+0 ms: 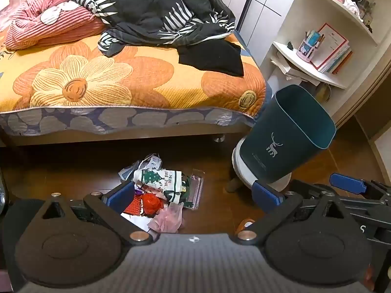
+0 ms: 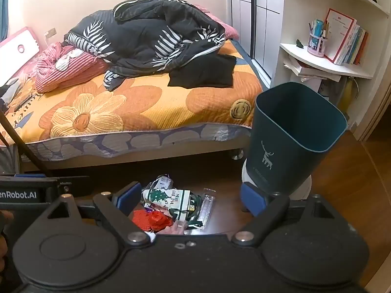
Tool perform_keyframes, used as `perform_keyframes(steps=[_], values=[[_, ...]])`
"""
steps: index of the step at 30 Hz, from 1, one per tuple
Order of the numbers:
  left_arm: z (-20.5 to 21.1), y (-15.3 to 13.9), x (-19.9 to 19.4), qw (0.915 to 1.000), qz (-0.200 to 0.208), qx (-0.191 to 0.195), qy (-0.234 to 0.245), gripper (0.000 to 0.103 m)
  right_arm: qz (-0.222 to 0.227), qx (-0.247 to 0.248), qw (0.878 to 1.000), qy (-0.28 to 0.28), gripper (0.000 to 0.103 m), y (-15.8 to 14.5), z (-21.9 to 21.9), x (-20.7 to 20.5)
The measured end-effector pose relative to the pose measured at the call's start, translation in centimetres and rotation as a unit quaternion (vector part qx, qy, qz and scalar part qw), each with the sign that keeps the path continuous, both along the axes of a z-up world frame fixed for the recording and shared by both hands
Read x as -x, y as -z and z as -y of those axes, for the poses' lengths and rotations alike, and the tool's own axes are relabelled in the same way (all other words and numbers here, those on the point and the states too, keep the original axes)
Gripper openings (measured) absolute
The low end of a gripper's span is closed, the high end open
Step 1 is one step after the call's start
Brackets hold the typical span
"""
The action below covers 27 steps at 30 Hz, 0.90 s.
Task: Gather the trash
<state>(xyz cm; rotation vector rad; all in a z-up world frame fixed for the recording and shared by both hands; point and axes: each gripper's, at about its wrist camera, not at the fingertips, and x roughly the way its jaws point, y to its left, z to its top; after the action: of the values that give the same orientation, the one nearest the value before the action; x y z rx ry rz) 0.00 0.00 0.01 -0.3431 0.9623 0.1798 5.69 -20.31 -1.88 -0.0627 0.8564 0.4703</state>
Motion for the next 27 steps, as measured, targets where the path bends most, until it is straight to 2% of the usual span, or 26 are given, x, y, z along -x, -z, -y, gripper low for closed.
perform_keyframes(steps=[27], values=[[0.00, -0.63, -0.11, 0.9999, 0.012, 0.000, 0.004, 0.103, 0.004, -0.009, 1.000, 0.004, 0.089, -0.10, 0.18, 0.06]])
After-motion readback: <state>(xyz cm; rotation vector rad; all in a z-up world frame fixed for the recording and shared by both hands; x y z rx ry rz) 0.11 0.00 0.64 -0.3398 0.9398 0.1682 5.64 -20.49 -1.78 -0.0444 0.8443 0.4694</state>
